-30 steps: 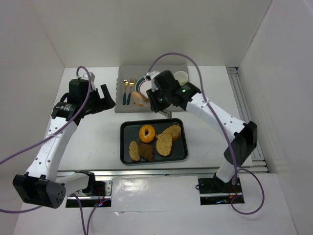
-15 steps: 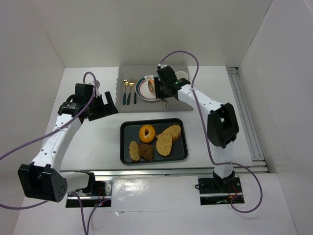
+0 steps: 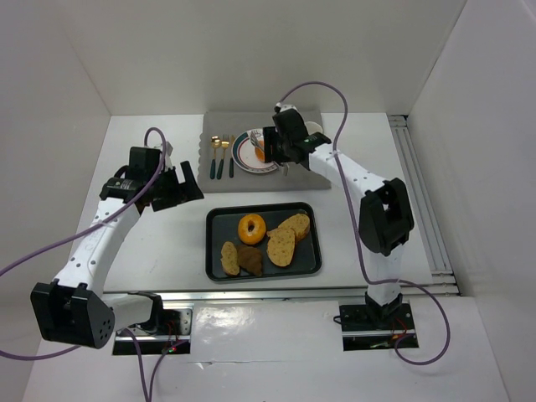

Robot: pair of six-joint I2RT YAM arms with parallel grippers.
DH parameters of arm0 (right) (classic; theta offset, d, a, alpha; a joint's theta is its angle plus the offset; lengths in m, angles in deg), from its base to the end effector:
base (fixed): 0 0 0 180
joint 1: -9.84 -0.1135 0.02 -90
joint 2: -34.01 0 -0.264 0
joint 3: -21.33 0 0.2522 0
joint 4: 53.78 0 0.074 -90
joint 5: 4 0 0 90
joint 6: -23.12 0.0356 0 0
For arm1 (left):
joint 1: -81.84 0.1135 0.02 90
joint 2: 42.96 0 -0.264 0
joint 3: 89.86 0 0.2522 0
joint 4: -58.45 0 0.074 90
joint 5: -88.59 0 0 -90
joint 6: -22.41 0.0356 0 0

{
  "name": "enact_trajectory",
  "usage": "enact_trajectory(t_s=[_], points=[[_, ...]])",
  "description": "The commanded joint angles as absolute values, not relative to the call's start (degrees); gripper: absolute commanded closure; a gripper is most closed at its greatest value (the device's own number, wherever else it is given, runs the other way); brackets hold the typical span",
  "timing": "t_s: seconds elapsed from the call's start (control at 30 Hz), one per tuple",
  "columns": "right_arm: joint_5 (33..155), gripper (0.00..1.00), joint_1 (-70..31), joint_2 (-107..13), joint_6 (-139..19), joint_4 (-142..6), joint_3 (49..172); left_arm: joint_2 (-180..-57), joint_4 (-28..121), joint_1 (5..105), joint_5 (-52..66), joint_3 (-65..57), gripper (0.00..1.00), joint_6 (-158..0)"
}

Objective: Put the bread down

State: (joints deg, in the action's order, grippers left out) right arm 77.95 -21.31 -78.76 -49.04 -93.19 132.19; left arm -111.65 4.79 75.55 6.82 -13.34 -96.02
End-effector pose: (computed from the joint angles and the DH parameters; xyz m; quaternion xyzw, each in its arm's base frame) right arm 0.3931 0.2318 0.2764 -0.0766 0.9061 0.1123 0.4006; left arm 0.2480 -0.0325 0.3155 -0.1510 0.9122 -0.1754 0.3381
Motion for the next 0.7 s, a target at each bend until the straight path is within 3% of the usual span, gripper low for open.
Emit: enact_trajectory(t_s=[0.0, 0.37, 0.67], points=[[75.20, 0.33, -23.37, -70.50, -50.45, -91.18, 132.57, -110.20, 5.14, 75.77, 6.86, -12.29, 0.00, -94.75], [77.30, 0.44, -33.83, -47.14, -48.78, -99.35, 112.10, -109.67, 5.05, 75.77, 6.86, -12.20, 0.00, -95.80], [84.67, 0.44, -41.57, -44.22, -39.29, -107.71, 101.46, -110.20, 5.58, 75.77, 8.08, -12.20, 0.00, -95.80]])
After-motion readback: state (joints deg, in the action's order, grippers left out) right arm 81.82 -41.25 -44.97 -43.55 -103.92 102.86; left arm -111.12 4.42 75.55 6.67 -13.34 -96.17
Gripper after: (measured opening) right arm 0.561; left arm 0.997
